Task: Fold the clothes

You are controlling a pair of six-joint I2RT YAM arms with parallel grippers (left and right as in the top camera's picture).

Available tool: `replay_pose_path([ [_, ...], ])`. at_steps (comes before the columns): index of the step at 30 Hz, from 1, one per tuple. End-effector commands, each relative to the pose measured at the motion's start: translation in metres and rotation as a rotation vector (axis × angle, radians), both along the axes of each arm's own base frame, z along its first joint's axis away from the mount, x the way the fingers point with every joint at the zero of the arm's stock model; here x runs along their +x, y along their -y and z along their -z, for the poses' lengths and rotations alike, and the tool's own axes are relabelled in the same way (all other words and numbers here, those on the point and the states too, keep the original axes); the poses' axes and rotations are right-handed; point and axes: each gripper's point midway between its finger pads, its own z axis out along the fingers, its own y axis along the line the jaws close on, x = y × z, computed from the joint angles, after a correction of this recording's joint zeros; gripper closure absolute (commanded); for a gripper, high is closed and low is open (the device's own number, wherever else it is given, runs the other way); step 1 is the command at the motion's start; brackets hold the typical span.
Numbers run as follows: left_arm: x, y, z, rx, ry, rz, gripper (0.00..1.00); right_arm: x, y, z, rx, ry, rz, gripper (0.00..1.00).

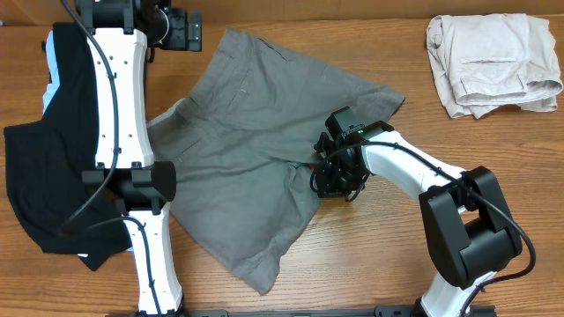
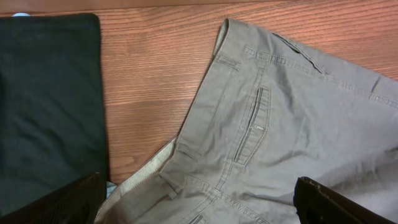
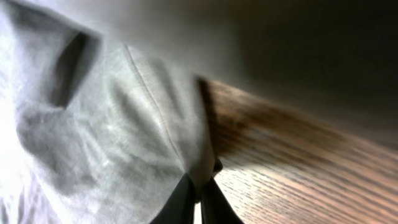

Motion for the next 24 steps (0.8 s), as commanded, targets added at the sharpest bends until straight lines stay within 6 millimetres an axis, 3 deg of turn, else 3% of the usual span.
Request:
replay_pose_path([
  [1,0.0,0.006,-0.002,0.008,0.006,0.037,0.0,-0.003,0.0,-0.012,0.017,-0.006,0.004,0.96],
  [6,-0.001,0.006,-0.001,0.016,0.003,0.052,0.0,0.001,0.045,-0.039,-0.132,-0.057,0.078,0.96],
  [12,-0.003,0.011,0.0,0.017,-0.005,0.063,0.0,0.034,0.097,-0.09,-0.174,-0.028,0.209,0.96],
  [16,-0.004,0.018,0.002,0.012,-0.01,0.079,0.0,0.034,0.13,-0.097,-0.208,-0.053,0.256,0.96],
  [19,-0.003,0.037,0.006,-0.03,-0.013,0.163,0.0,0.023,0.15,-0.098,-0.251,-0.113,0.293,0.95],
  [20,-0.002,0.043,0.008,-0.036,-0.013,0.18,0.0,0.02,0.153,-0.098,-0.253,-0.125,0.301,0.65],
  [22,0.002,0.053,0.017,-0.032,-0.018,0.202,0.0,0.017,0.157,-0.099,-0.255,-0.141,0.312,0.28],
  [24,0.007,0.065,0.027,-0.027,-0.02,0.231,0.0,0.018,0.158,-0.099,-0.252,-0.14,0.316,0.18],
])
